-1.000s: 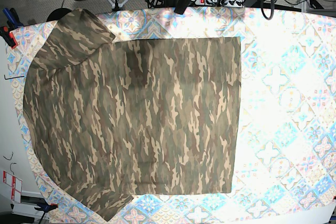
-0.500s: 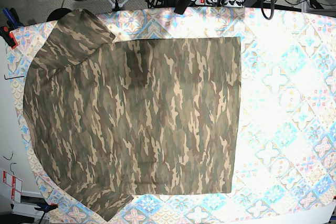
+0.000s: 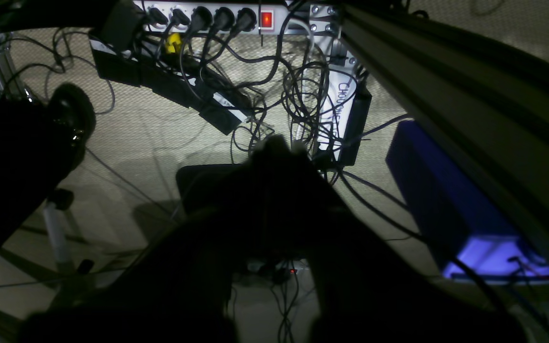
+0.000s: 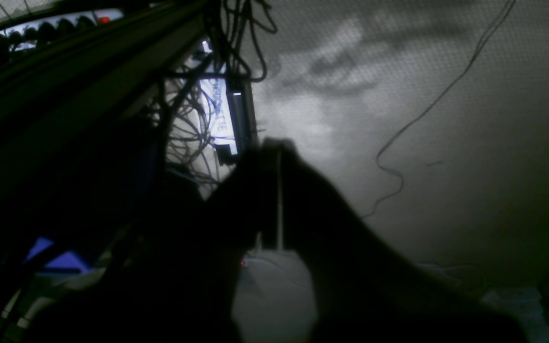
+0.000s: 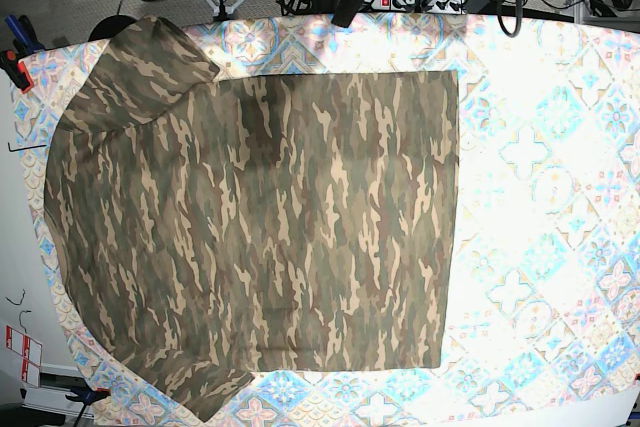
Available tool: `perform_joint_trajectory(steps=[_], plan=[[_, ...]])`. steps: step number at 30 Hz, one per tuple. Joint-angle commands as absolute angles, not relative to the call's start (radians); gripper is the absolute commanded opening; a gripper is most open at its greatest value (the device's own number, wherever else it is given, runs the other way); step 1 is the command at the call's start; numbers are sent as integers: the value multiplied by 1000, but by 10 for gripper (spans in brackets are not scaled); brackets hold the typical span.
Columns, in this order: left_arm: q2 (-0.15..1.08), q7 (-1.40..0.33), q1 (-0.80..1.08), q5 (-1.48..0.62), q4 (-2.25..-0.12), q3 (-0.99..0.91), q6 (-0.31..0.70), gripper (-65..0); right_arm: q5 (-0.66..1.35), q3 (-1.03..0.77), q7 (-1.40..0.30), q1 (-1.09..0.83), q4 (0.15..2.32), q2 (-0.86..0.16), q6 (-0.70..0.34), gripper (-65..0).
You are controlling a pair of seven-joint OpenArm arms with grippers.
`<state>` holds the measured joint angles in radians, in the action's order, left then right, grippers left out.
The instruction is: Fold the T-shirt properly
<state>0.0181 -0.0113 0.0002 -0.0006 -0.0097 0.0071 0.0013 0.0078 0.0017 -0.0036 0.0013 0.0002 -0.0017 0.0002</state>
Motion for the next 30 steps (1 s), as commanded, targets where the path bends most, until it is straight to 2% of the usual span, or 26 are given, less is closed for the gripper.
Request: perform_joint_trajectory(steps=[1,8,12,26,30], plan=[[27,-10,4,2,-5,8,-2,-649,8,-1,-7,-18,0,-7,-2,-648],[62,-2,38,-5,-10,7,-2,-649,8,-1,-1,-68,0,-8,-2,-650],[79,77,65,-1,-8,7,-2,-650,10,-2,21,-97,5,-8,-2,-650],[105,573,222,-1,-5,8,2,-650,10,-139,410,-271,0,-27,-1,-650],[119,803,274,2,-4,8,2,-650,10,-139,599,-325,0,-25,-1,-650]])
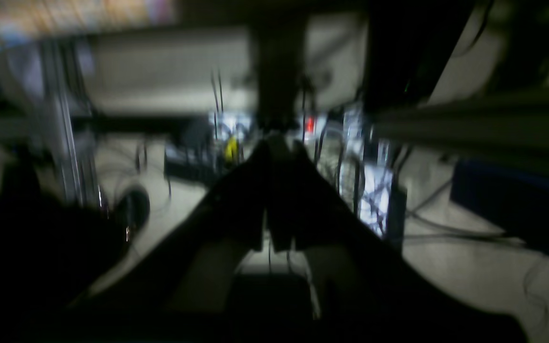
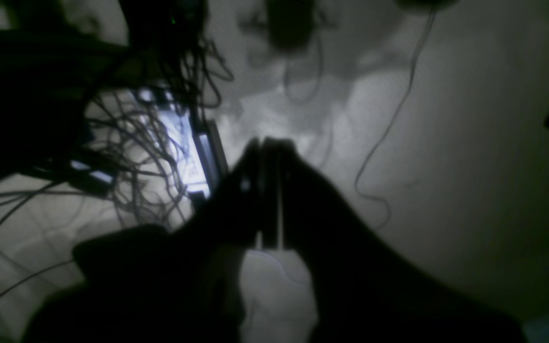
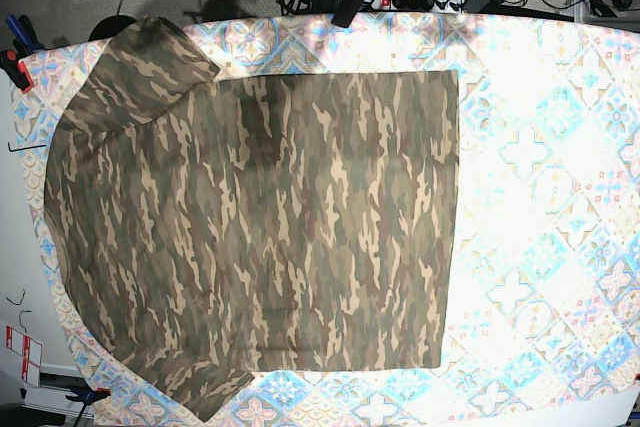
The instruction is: Fold the T-shirt properly
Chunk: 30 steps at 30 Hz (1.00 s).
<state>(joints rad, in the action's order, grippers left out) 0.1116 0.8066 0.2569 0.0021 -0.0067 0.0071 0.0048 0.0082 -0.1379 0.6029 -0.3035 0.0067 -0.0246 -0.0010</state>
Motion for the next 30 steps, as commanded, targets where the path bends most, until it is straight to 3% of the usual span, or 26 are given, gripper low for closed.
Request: perform_joint_trajectory(steps=[1,6,15,22,27,30], plan=[[119,866,285,4,-4,7,2,-650,10,-139,644,-337,0,-25,-1,-650],[119,1079,325,5,-1,8,4,-650,10,-139,851,-397,0,-24,-1,-650],[113,1251,344,4,-8,8,4,-650,7,-130,1287,-493,0,-22,-1,-650],[111,1253,378,1,-128,10,4,-650,4,-130,1303,-524,8,-22,-1,-650],[111,1250,532,-4,-463,8,4,-650,4,-130,1303,-558,81,-22,-1,-650],[111,1248,601,4,-638,10,4,-649,4,-130,1303,-639,249,-22,-1,-650]])
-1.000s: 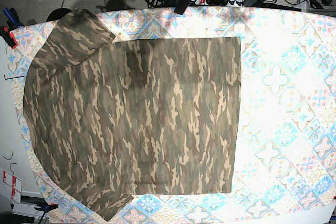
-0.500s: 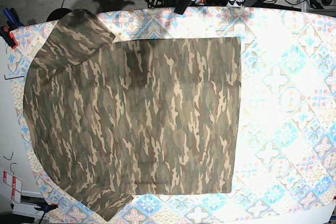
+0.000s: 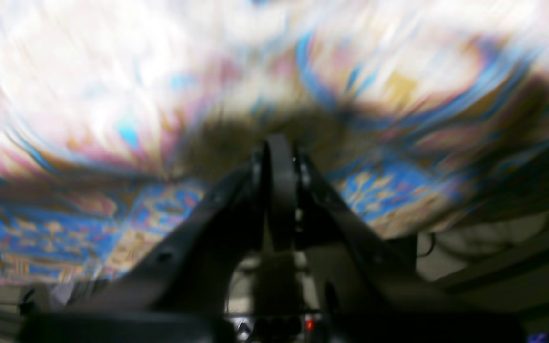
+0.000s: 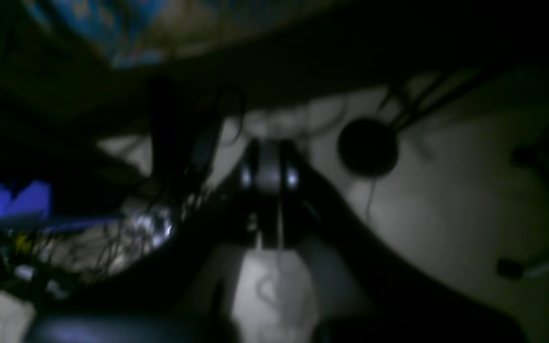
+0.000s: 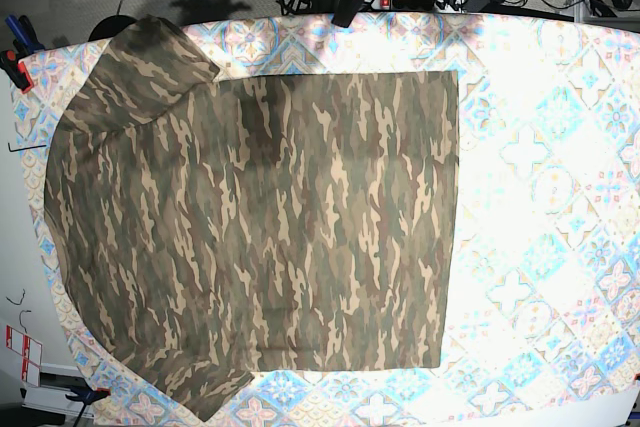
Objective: Fold the T-shirt properly
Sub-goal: 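Lower both grippers to the shirt's shoulder corners and grasp them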
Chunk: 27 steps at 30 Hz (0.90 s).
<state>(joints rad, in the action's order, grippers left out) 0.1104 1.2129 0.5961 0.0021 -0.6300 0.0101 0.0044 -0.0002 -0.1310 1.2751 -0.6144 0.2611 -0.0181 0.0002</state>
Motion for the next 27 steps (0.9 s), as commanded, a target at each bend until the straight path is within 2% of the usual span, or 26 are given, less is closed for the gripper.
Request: perform_joint_trajectory(steps=[1,11,18,27], plan=[[111,1248,616,2,-679,10,4,-649,4,-130,1303,-673,318,-22,-1,-650],[111,1202,696,5,-943,10,4,-649,5,-136,1287,-892,858,-22,-1,-646],[111,862,769,-5,-1360,13,4,-649,4,-137,1064,-983,1205,-27,-1,-599],[119,309,774,-39,-1787,12,4,-649,4,-137,750,-1003,1537,-62,-1,-595]])
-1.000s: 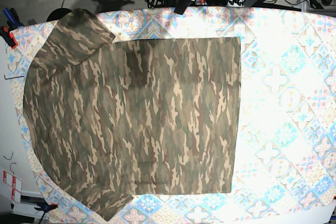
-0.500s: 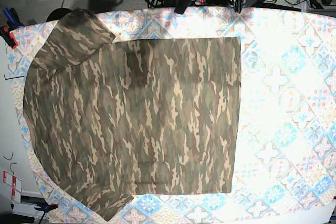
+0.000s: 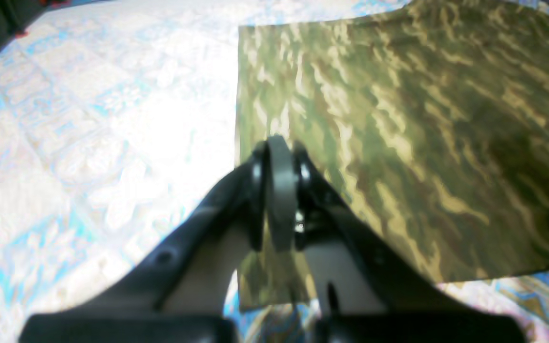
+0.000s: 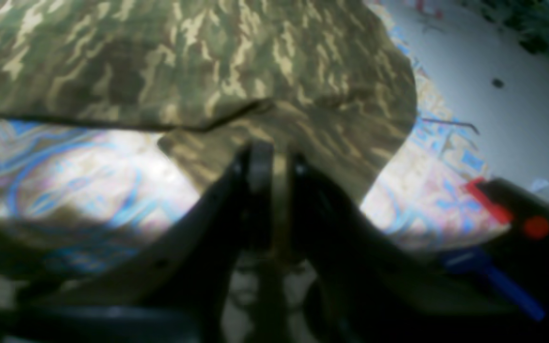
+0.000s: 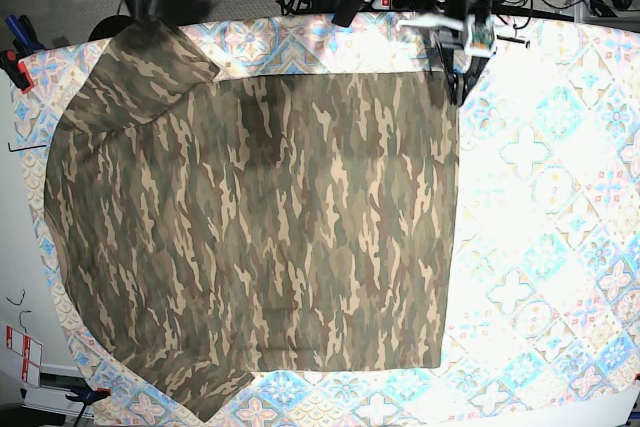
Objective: Fold the T-shirt properly
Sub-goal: 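Lower both grippers to the shirt's shoulder corners and grasp them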
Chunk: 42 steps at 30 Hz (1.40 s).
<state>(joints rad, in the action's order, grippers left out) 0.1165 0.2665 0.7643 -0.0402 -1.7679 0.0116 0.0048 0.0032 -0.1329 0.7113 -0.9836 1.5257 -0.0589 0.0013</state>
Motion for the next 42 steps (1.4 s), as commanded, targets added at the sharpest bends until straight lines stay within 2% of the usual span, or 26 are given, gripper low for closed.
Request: perform_joint_trajectory(steps=[1,5,9,12,16,19,22,26,29,33,35,42], plan=[[119,229,773,-64,-1819,12,4,-649,4,-139,707,-1001,1563,-64,-1,-595],[124,-111,745,-170,-1948,5,5,-649,4,-139,527,-997,1669,-64,-1,-594],[183,-420,664,-274,-2002,4,5,-648,8,-139,331,-969,1782,-64,-1,-581],[222,-591,596,-358,-2005,4,5,-612,8,-139,196,-937,1856,-64,-1,-513],[236,-722,558,-414,-2005,-54,4,-567,10,-139,96,-901,1885,-64,-1,-405],[237,-756,556,-424,-2005,-117,4,-567,50,-139,77,-889,1885,-64,-2,-352],[237,-760,556,-423,-2005,-166,4,-563,220,-165,77,-888,1882,-84,-5,-320],[237,-760,558,-417,-2003,-193,5,-563,472,-180,54,-865,1851,-203,-5,-292],[239,-760,558,-415,-2003,-193,5,-563,684,-180,-36,-831,1813,-294,-5,-280],[239,-760,558,-414,-2002,-193,5,-563,874,-183,-99,-774,1741,-351,-127,-278],[239,-760,558,-414,-2002,-191,5,-563,917,-186,-114,-756,1696,-351,-163,-278],[271,-762,558,-421,-2000,-189,5,-563,917,-186,-111,-751,1578,-346,-163,-245]])
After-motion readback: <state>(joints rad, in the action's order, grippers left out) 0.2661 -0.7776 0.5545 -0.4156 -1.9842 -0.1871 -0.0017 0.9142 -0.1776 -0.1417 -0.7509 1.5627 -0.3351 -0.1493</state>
